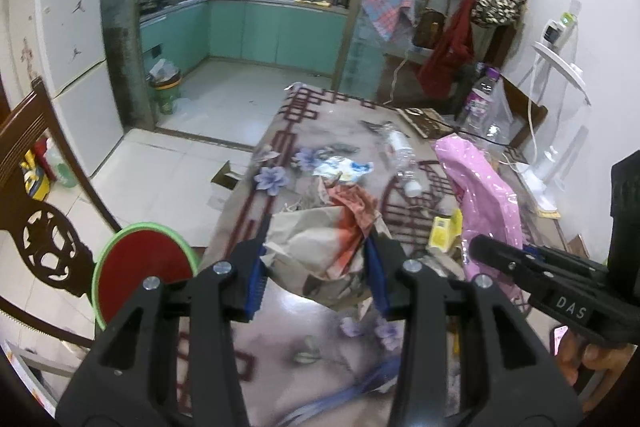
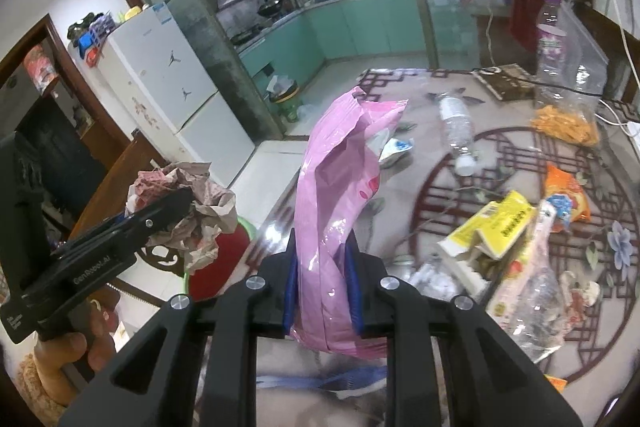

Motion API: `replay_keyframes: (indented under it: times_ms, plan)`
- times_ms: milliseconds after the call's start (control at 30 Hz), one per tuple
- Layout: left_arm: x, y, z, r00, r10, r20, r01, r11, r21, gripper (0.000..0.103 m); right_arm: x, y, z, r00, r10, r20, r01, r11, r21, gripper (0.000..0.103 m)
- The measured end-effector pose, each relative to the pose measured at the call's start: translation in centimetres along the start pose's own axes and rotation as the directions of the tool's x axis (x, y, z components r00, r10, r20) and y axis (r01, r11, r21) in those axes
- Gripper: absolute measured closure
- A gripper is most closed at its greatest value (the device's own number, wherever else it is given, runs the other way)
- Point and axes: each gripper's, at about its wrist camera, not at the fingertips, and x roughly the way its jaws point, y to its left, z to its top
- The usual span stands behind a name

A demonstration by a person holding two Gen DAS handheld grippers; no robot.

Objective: Collect trash
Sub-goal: 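Carry the pink bag and crumpled paper with both tools to the red bucket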

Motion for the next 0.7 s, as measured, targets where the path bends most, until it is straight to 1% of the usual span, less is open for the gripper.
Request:
replay_keyframes:
  times_ms: [300, 533, 700]
  plan:
    - [-0.5, 6.5, 0.2, 0.999, 0.040, -0.008, -0.040, 0.998, -0.050, 0.062, 3.9, 5.1, 0.2, 0.999, 0.027, -0.041, -0.029, 0.999, -0.039, 0.083]
    - [-1.2, 10.8, 0.5, 0.998, 0.059, -0.004, -0.059, 0.996, -0.062, 0.062, 6.1, 8.8, 0.6, 0.998, 0.034, -0.046, -0.037, 0.997, -0.063, 0.083]
    - [-1.0, 13.7, 0.6, 0.997, 0.072, -0.018, -0.073, 0.995, -0.066, 0.062, 7.8, 10.9, 0.5, 0.997, 0.042, -0.060, -0.046, 0.997, -0.062, 0.083]
